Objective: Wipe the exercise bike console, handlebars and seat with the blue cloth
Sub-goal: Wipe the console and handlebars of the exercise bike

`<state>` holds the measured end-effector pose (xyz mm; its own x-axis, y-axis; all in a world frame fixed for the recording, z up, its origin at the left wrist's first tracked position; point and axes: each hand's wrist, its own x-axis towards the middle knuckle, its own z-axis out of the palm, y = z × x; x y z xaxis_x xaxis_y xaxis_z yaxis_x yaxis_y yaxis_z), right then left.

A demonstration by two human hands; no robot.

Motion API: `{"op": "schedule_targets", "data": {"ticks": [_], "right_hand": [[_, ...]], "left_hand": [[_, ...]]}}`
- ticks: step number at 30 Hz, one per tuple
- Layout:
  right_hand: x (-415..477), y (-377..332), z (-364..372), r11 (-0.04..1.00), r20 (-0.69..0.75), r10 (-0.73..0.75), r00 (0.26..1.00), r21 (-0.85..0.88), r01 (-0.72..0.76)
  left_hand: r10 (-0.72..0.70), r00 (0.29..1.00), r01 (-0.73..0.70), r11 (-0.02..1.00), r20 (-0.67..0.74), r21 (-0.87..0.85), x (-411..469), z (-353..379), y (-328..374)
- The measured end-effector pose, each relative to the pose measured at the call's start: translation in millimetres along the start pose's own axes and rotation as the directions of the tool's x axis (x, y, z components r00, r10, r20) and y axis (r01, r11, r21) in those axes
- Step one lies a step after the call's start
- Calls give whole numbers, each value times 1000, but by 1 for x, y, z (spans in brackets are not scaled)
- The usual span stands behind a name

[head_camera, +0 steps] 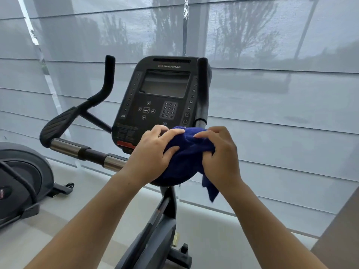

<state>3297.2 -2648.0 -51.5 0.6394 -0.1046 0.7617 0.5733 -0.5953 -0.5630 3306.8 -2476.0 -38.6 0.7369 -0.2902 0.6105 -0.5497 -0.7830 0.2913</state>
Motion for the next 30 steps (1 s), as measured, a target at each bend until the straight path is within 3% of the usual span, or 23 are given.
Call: {"op": "schedule_targets", "data": {"ticks": [3, 6, 8, 11, 22, 30], "right_hand": [[5, 1, -4, 1000, 44, 0, 999, 9, -1], [-11, 3, 2, 990, 283, 124, 951, 31, -139], [-22, 7, 10, 986, 383, 154, 911, -4, -165], [-28, 13, 20, 995, 331, 103, 938, -34, -97], [-1, 41, 29, 973, 264, 89, 960, 181, -140], [35, 63, 31, 980, 11, 106, 994, 169, -107]], "left_hand": [[-17, 999, 17, 1000, -47, 5, -1, 0, 3], [-24, 991, 13, 997, 134, 82, -7, 11, 3], [-1, 985, -13, 996, 174, 83, -7, 19, 2], [20, 987, -35, 995, 162, 90, 0, 22, 2], [7, 990, -30, 987, 144, 159, 39, 43, 8], [27, 995, -30, 999, 98, 33, 71, 51, 1]]}}
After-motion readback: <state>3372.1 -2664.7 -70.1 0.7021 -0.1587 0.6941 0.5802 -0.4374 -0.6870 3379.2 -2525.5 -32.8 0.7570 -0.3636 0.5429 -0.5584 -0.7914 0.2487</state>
